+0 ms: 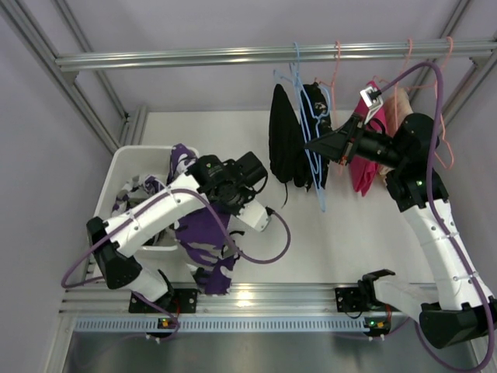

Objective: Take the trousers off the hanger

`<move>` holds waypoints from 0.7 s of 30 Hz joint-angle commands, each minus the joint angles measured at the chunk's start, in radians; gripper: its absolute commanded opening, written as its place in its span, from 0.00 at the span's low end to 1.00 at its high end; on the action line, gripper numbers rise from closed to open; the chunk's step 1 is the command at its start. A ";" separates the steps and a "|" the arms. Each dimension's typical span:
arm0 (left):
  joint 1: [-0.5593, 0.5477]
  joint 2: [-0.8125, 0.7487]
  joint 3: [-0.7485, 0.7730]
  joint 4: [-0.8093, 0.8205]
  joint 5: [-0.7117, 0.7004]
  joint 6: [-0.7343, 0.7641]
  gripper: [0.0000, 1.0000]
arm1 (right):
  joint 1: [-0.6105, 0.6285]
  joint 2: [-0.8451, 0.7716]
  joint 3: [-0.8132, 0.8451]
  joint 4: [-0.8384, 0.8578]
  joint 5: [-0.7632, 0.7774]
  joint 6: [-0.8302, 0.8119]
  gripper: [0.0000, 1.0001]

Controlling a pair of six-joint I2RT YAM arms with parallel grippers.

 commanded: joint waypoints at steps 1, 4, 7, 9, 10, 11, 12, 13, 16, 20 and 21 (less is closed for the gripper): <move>-0.007 -0.059 0.173 -0.075 0.070 -0.158 0.00 | -0.015 -0.033 0.013 0.061 -0.013 0.000 0.00; 0.001 -0.151 0.207 0.081 0.009 -0.270 0.00 | -0.016 -0.036 0.024 0.055 -0.013 0.005 0.00; 0.010 -0.270 0.190 0.267 -0.080 -0.378 0.00 | -0.016 -0.033 0.033 0.059 -0.008 0.028 0.00; 0.013 -0.341 0.169 0.378 -0.209 -0.442 0.00 | -0.016 -0.026 0.039 0.074 -0.007 0.043 0.00; 0.013 -0.381 0.160 0.408 -0.261 -0.456 0.00 | -0.015 -0.023 0.045 0.081 -0.005 0.057 0.00; 0.024 -0.401 0.148 0.448 -0.365 -0.465 0.00 | -0.016 -0.017 0.049 0.087 -0.005 0.068 0.00; 0.048 -0.421 0.122 0.526 -0.398 -0.472 0.00 | -0.016 -0.012 0.053 0.094 -0.004 0.074 0.00; 0.089 -0.439 0.106 0.575 -0.424 -0.475 0.00 | -0.016 -0.009 0.062 0.104 -0.002 0.084 0.00; 0.287 -0.531 -0.003 0.824 -0.498 -0.444 0.00 | -0.013 0.002 0.078 0.117 0.002 0.104 0.00; 0.575 -0.539 -0.090 0.985 -0.556 -0.453 0.00 | -0.004 0.006 0.092 0.113 0.004 0.108 0.00; 0.631 -0.534 -0.121 1.018 -0.570 -0.467 0.00 | -0.004 0.003 0.095 0.111 0.002 0.108 0.00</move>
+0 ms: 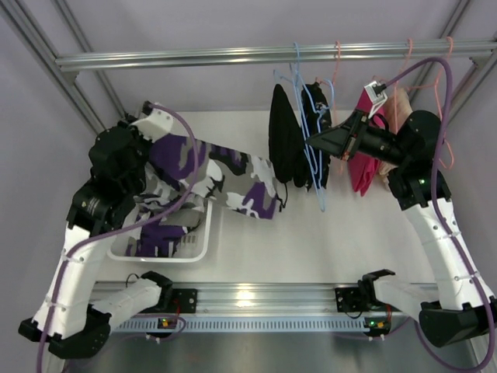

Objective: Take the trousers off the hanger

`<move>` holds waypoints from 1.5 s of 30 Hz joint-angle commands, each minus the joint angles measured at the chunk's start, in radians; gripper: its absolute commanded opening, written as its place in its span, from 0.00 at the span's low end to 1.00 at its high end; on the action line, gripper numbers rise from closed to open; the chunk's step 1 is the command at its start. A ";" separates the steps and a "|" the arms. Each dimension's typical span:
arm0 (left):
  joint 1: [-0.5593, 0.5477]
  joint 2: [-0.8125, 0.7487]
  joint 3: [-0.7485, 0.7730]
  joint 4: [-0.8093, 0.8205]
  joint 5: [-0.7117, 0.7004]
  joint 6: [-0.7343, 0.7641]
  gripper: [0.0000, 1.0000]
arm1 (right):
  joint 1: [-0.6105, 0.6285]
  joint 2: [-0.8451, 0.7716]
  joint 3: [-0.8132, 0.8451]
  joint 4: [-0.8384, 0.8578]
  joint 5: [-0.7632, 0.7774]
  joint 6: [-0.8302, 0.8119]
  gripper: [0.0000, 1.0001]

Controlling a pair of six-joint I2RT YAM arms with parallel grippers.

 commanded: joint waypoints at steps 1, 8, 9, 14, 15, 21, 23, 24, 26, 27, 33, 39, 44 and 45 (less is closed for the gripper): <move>0.182 0.024 -0.044 0.327 -0.145 -0.044 0.00 | -0.002 -0.009 0.059 0.083 0.003 0.005 0.00; 0.588 -0.070 -0.051 0.083 0.300 -0.380 0.00 | -0.004 -0.036 0.068 0.011 0.005 -0.063 0.00; 0.589 -0.118 -0.099 0.069 0.367 -0.383 0.00 | -0.002 -0.041 0.064 0.003 0.003 -0.070 0.00; 0.588 -0.299 -0.122 0.117 0.454 -0.457 0.00 | -0.002 -0.047 0.042 0.024 0.008 -0.061 0.00; 0.588 -0.296 -0.087 0.136 0.417 -0.498 0.00 | -0.002 -0.046 0.039 0.027 0.009 -0.050 0.00; 0.585 -0.166 0.087 0.128 0.071 -0.610 0.00 | -0.002 -0.046 0.051 0.046 0.005 -0.033 0.00; 0.586 -0.143 0.112 0.102 0.009 -0.641 0.00 | -0.002 -0.049 0.055 0.043 0.005 -0.035 0.00; 0.586 -0.146 0.102 0.101 0.030 -0.641 0.00 | -0.004 -0.049 0.058 0.041 0.005 -0.034 0.00; 0.586 -0.167 0.070 0.135 0.043 -0.635 0.00 | -0.002 -0.049 0.061 0.035 0.005 -0.037 0.00; 0.586 -0.158 0.059 0.141 0.023 -0.626 0.00 | -0.002 -0.049 0.062 0.034 0.005 -0.035 0.00; 0.586 -0.081 0.123 0.147 -0.039 -0.658 0.00 | -0.004 -0.043 0.059 0.046 0.008 -0.024 0.00; 0.586 0.032 0.223 0.287 -0.152 -0.601 0.00 | -0.002 -0.033 0.058 0.058 0.008 -0.017 0.00; 0.585 0.049 0.227 0.450 -0.134 -0.489 0.00 | -0.002 -0.039 0.056 0.044 0.005 -0.030 0.00; 0.585 0.045 0.224 0.453 -0.119 -0.486 0.00 | -0.002 -0.041 0.056 0.046 0.005 -0.033 0.00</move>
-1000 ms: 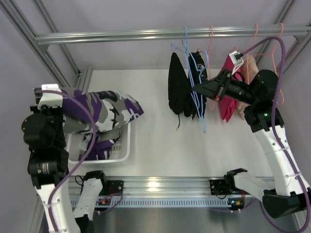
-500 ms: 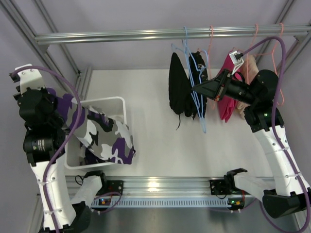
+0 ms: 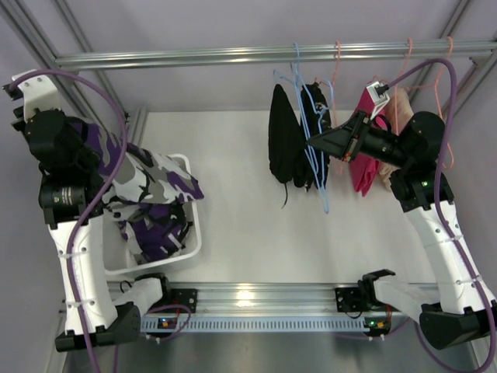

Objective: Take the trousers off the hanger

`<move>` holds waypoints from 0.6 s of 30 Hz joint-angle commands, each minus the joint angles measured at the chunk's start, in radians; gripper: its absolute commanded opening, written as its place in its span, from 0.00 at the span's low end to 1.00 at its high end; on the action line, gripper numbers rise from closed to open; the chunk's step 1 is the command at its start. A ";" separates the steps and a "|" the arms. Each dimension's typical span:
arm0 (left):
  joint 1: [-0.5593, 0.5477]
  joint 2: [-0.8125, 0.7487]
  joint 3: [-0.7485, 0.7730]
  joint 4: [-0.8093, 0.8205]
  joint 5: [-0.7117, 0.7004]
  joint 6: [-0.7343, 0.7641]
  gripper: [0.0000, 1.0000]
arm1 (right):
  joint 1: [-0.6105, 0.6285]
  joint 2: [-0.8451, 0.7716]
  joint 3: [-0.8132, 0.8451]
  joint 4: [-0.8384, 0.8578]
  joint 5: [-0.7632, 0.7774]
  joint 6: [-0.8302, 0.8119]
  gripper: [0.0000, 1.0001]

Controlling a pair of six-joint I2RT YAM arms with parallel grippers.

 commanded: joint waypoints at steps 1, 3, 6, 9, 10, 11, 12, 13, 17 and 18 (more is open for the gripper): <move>0.006 -0.032 0.072 0.240 0.001 0.073 0.00 | -0.004 -0.027 0.044 0.067 0.001 -0.024 0.00; 0.006 -0.065 0.031 0.229 0.055 0.076 0.00 | -0.002 -0.028 0.039 0.068 0.002 -0.022 0.00; 0.006 -0.101 -0.048 0.334 0.023 0.151 0.00 | -0.002 -0.030 0.033 0.068 -0.001 -0.025 0.00; 0.004 -0.124 -0.066 0.423 -0.003 0.186 0.00 | -0.002 -0.030 0.030 0.073 -0.002 -0.022 0.00; 0.006 -0.122 -0.060 0.445 -0.011 0.196 0.00 | -0.004 -0.028 0.030 0.075 -0.005 -0.021 0.00; 0.004 -0.119 -0.034 0.457 -0.014 0.206 0.00 | -0.004 -0.027 0.030 0.076 -0.004 -0.017 0.00; 0.004 -0.106 -0.019 0.474 -0.017 0.212 0.00 | -0.004 -0.025 0.030 0.081 -0.004 -0.016 0.00; 0.004 -0.098 -0.006 0.482 -0.033 0.225 0.00 | -0.004 -0.028 0.030 0.082 -0.005 -0.016 0.00; 0.004 -0.078 0.035 0.592 -0.034 0.301 0.00 | -0.004 -0.033 0.029 0.082 -0.005 -0.013 0.00; 0.004 -0.075 0.043 0.583 -0.027 0.294 0.00 | -0.002 -0.035 0.027 0.084 -0.005 -0.014 0.00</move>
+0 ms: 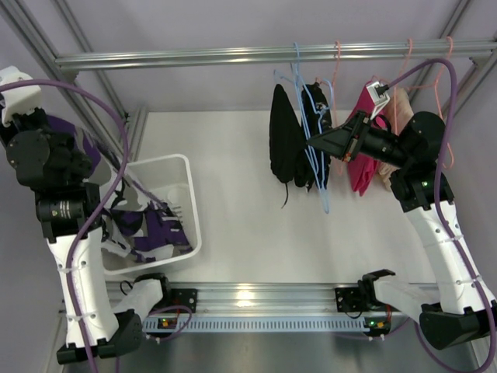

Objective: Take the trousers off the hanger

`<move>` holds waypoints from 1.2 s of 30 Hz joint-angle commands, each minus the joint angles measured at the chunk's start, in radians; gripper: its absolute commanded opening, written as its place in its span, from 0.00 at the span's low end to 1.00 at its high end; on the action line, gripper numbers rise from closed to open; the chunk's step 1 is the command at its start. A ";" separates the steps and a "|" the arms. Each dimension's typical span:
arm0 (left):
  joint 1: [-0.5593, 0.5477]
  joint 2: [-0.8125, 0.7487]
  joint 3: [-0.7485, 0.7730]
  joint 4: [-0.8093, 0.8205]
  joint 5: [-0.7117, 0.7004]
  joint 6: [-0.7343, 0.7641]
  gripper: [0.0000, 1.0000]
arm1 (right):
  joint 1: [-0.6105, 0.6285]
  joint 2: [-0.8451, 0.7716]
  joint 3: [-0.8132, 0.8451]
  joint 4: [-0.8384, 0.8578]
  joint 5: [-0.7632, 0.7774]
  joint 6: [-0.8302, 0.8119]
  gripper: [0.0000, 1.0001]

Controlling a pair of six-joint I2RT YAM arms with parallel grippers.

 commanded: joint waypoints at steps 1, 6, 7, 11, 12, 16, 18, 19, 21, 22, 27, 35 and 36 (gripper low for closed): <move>0.005 -0.009 0.087 0.204 0.019 0.039 0.00 | -0.002 -0.036 0.024 0.083 -0.004 -0.015 0.00; 0.005 -0.059 0.064 -0.156 0.335 -0.180 0.00 | -0.002 -0.036 0.011 0.095 -0.003 -0.007 0.00; 0.005 -0.076 0.021 -0.253 0.409 -0.241 0.00 | -0.004 -0.037 0.009 0.097 -0.001 -0.006 0.00; 0.005 -0.172 -0.105 -0.362 0.735 -0.346 0.00 | -0.004 -0.040 -0.005 0.100 -0.001 -0.007 0.00; 0.005 -0.184 -0.114 -0.389 0.795 -0.355 0.00 | -0.004 -0.042 -0.008 0.098 -0.001 -0.009 0.00; 0.005 -0.184 -0.134 -0.490 0.971 -0.482 0.00 | -0.004 -0.050 -0.009 0.077 0.000 -0.026 0.00; 0.005 -0.181 -0.158 -0.573 0.987 -0.503 0.00 | -0.002 -0.054 -0.009 0.066 0.000 -0.037 0.00; 0.004 -0.182 -0.199 -0.597 0.966 -0.533 0.00 | -0.002 -0.057 -0.009 0.062 0.002 -0.038 0.00; 0.005 -0.186 -0.250 -0.661 0.935 -0.529 0.00 | -0.002 -0.062 -0.012 0.055 0.003 -0.046 0.00; 0.005 -0.186 -0.298 -0.685 0.913 -0.518 0.00 | -0.004 -0.065 -0.014 0.049 0.003 -0.047 0.00; 0.005 -0.155 -0.477 -0.780 0.817 -0.395 0.00 | -0.004 -0.069 -0.025 0.048 0.003 -0.049 0.00; 0.012 0.099 -0.553 -0.861 0.614 -0.220 0.00 | -0.002 -0.068 -0.032 0.052 0.008 -0.049 0.00; 0.012 0.110 -0.574 -0.851 0.588 -0.204 0.00 | -0.002 -0.069 -0.034 0.055 0.008 -0.049 0.00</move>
